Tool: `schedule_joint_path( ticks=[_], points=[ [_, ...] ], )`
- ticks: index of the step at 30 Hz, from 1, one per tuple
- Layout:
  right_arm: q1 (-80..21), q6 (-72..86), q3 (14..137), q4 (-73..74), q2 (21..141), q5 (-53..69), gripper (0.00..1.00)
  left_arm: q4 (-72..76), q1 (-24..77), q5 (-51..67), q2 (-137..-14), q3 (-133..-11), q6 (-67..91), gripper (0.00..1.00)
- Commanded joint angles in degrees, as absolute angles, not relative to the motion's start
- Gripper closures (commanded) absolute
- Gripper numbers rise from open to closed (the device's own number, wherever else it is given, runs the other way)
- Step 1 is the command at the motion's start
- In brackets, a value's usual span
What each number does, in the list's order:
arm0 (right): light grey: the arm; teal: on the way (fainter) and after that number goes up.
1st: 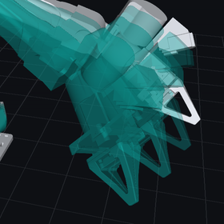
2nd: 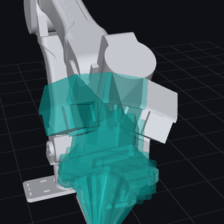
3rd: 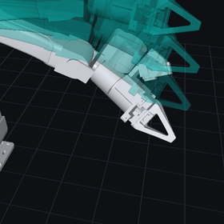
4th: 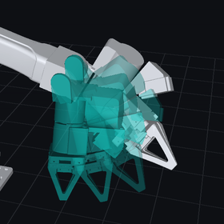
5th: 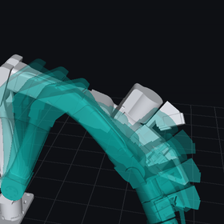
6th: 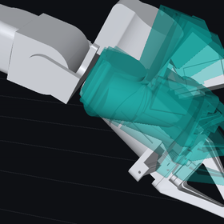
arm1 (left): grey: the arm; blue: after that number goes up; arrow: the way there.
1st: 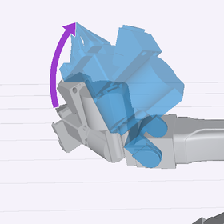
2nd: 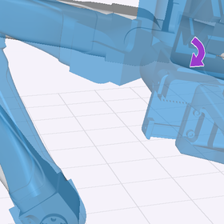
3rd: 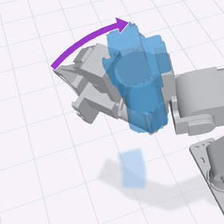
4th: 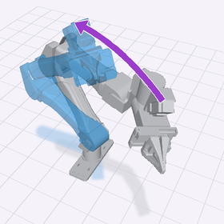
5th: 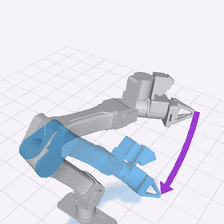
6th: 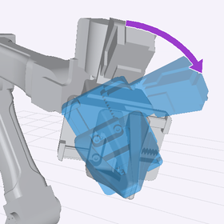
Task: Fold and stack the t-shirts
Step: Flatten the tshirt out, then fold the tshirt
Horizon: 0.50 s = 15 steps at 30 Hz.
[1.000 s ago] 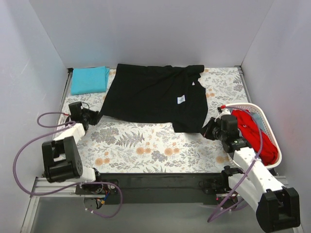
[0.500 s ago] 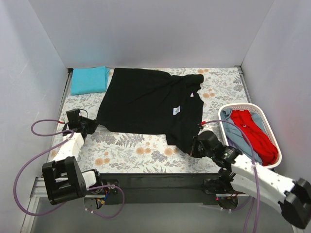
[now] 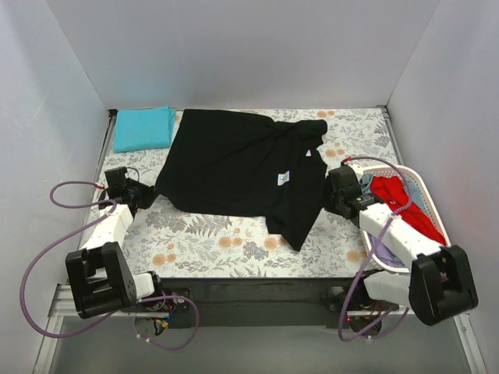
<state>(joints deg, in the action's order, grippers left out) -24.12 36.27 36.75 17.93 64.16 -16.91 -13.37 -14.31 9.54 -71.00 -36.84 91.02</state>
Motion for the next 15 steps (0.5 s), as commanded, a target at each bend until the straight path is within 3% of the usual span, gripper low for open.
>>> schedule_joint_path(
  ticks=[1, 6, 11, 15],
  points=[
    [-18.91, 31.47, 44.01, 16.09, 74.34, -15.39, 0.45, -14.67, -14.59, 10.29, -72.51, -40.86, 88.51, 1.00],
    [-17.23, 31.29, 49.56, 11.43, 87.44, -10.99, 0.47, -15.47, -14.59, 10.20, -72.95, -41.84, 87.89, 1.00],
    [-17.32, 32.87, 47.73, 10.37, 89.83, -10.54, 0.60, -15.73, -14.94, 10.02, -72.69, -41.49, 87.80, 1.00],
    [-17.31, 34.71, 43.79, 10.37, 86.24, -12.03, 0.90, -15.82, -15.20, 9.93, -72.42, -40.87, 87.72, 1.00]
  ],
)
